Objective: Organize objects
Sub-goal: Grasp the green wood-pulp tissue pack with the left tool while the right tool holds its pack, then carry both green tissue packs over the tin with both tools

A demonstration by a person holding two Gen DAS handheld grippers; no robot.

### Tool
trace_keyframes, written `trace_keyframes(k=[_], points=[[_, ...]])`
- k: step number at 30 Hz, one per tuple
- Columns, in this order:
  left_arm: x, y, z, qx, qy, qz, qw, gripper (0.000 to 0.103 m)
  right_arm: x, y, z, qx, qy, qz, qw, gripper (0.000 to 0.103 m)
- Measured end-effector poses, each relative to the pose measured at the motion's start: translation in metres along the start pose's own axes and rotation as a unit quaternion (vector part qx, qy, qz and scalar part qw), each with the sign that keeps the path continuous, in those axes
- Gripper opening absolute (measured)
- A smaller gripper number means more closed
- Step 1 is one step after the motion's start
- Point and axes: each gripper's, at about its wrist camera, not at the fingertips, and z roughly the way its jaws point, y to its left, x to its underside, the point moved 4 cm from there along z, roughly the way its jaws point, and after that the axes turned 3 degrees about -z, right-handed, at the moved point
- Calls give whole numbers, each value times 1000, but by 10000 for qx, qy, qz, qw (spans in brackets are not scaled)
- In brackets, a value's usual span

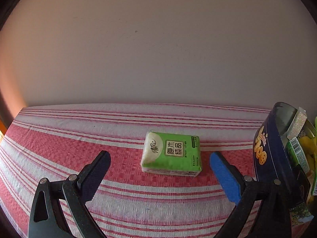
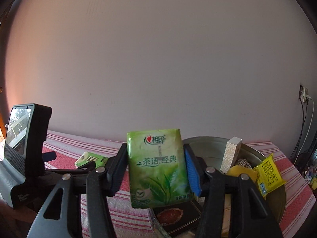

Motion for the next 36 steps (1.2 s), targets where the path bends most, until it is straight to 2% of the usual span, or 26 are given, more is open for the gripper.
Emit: trace_keyframes(k=[6,8,9,10,14,16,20,26,36], points=[[-2,-8,48,-289,857,-62,9959,101,0,-12,11,82,133,308,9994,55],[-4,-5,47,-253,767,-136,9966,92,1,-10,13,72,172,329,9993,55],[-4,-3,46,-298,720,-140,9969,78,2,-10,14,60,190,342,9992,55],[-4,-1,45,-326,653,-137,9972,70,2,-9,14,49,205,337,9992,55],[0,13,39,-34,524,-487,9974,69,6,1,12,-30,167,277,9995,55],[2,22,29,-135,283,-635,9975,69,6,4,10,-112,95,289,9995,55],[12,32,5,-523,-180,-517,9971,70,8,10,10,-136,59,300,9994,55],[36,49,-24,-871,-479,-636,9930,70,10,23,2,-140,-110,221,9996,55],[58,69,-61,-1000,-987,-636,9880,70,19,44,-22,-190,-250,-9,9995,55]])
